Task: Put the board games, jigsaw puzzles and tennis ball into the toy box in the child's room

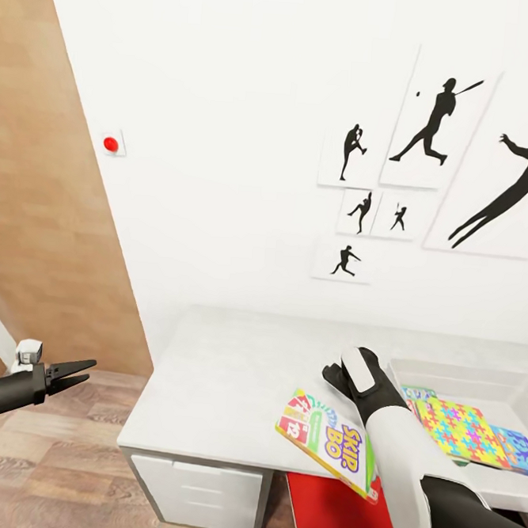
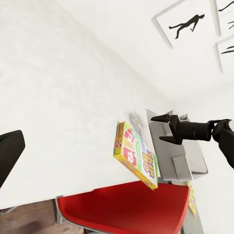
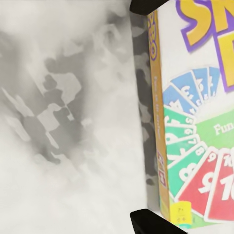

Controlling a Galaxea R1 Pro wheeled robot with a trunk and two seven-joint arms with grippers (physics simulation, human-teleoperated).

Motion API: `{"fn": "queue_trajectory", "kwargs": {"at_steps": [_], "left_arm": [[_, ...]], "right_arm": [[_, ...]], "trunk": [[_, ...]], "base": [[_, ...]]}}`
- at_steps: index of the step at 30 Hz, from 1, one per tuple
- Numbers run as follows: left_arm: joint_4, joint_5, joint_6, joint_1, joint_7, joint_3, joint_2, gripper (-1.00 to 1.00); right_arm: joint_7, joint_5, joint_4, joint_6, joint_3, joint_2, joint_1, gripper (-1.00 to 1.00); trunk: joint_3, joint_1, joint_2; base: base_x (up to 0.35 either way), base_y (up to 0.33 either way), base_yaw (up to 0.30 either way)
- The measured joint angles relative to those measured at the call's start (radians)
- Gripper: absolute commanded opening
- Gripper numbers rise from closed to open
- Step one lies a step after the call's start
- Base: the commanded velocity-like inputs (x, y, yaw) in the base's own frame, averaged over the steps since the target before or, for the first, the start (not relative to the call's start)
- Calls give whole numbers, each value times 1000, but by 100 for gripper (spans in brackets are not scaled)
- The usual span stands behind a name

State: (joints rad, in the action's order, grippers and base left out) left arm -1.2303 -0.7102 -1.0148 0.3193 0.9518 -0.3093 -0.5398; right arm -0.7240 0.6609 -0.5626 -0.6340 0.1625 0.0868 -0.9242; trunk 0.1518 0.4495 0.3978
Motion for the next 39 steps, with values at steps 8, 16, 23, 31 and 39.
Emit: {"fn": "queue_trajectory", "kwargs": {"at_steps": [8,16,23,31,39], "left_arm": [[0,0,0,0,0,0,0,100],[0,0,0,0,0,0,0,100],[0,0,0,0,0,0,0,100],[0,0,1,0,0,0,0,100],[0,1,36,-1,2,0,0,100]], "right_arm": [[0,-1,0,0,0,-1,0,100],[1,-1,0,-1,-2,-2,0,100],[2,-1,0,-1,-3,-2,1,100],[2,-1,0,-1,-6,-4,1,100],[2,-1,0,-1,-8,-5,1,100]], "trunk": [[13,0,0],[26,0,0],[38,0,0],[51,0,0],[64,0,0]], "base": [[0,0,0],[0,0,0],[0,0,0],[0,0,0],[0,0,0]]}}
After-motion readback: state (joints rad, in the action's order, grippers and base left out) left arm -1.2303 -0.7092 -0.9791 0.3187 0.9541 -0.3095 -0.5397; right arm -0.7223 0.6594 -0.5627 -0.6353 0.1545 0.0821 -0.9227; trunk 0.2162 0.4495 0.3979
